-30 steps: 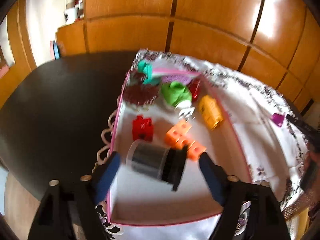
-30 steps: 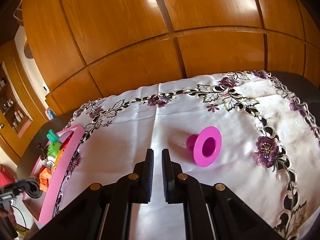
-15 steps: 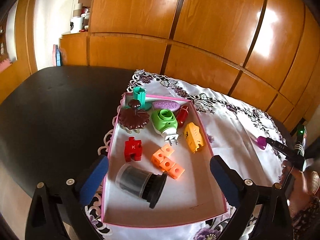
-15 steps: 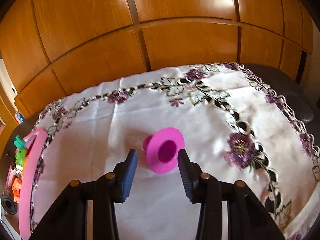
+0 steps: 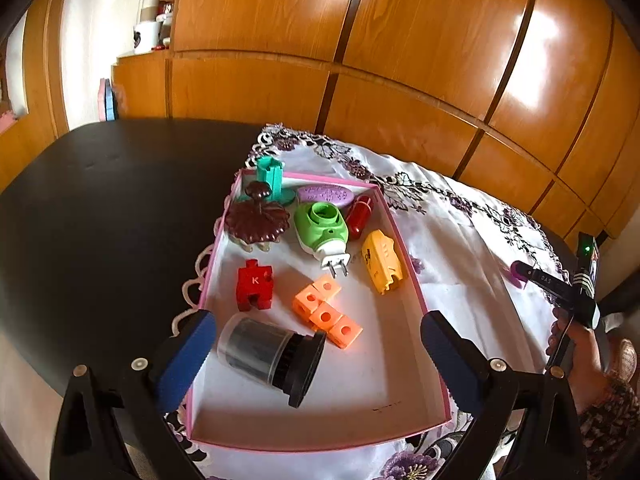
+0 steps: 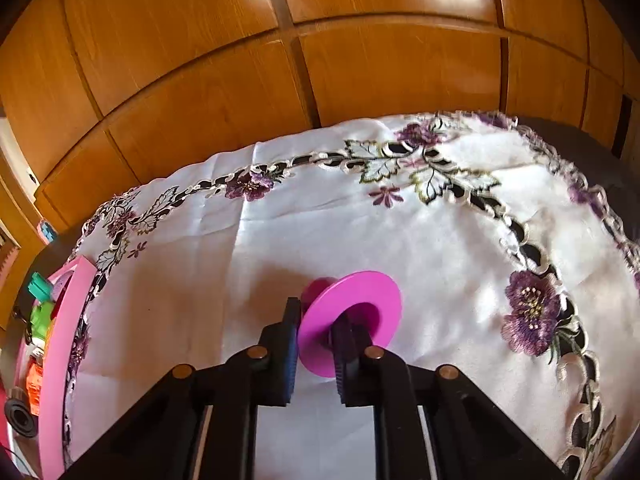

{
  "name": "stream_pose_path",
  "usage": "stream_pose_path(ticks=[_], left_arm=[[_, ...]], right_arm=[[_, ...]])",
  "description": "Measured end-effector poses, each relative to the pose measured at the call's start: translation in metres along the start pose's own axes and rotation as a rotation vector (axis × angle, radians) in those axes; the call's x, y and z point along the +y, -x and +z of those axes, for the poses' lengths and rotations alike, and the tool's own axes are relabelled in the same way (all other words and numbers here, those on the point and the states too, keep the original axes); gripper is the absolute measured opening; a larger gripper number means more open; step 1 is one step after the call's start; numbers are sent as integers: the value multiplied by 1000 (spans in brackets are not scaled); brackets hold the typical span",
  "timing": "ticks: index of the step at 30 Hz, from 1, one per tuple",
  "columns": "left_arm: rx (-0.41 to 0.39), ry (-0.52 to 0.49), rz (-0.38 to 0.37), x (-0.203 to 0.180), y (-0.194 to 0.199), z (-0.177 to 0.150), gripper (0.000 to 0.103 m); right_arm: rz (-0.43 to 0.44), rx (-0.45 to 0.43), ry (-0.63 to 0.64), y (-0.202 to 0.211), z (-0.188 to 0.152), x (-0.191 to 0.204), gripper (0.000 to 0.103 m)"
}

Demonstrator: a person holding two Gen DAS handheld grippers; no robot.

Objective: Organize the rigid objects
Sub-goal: 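Carry the magenta cup piece into the pink box and open the right tool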

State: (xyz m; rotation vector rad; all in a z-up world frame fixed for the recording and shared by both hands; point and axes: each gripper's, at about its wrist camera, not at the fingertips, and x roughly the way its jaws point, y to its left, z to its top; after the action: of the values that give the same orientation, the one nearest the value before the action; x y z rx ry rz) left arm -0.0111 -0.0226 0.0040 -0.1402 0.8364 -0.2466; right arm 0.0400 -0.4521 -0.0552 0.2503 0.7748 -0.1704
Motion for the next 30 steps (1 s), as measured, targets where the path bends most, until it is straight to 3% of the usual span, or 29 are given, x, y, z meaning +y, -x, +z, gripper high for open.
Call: stream_pose_path(ticks=[6, 16, 26, 30], left_arm=[[-5, -3, -2, -2, 1, 0, 102], [-11, 7, -25, -1, 6, 1, 102], [-50, -10, -29, 1, 19, 5, 102], [-69, -16, 3, 6, 25, 12, 103]], right_arm=[[-23, -53, 124, 15, -3, 28, 13], [52, -84, 223, 40, -16, 70, 13], [258, -97, 267, 82, -33, 130, 13], [368, -89, 306, 102, -41, 164, 13]])
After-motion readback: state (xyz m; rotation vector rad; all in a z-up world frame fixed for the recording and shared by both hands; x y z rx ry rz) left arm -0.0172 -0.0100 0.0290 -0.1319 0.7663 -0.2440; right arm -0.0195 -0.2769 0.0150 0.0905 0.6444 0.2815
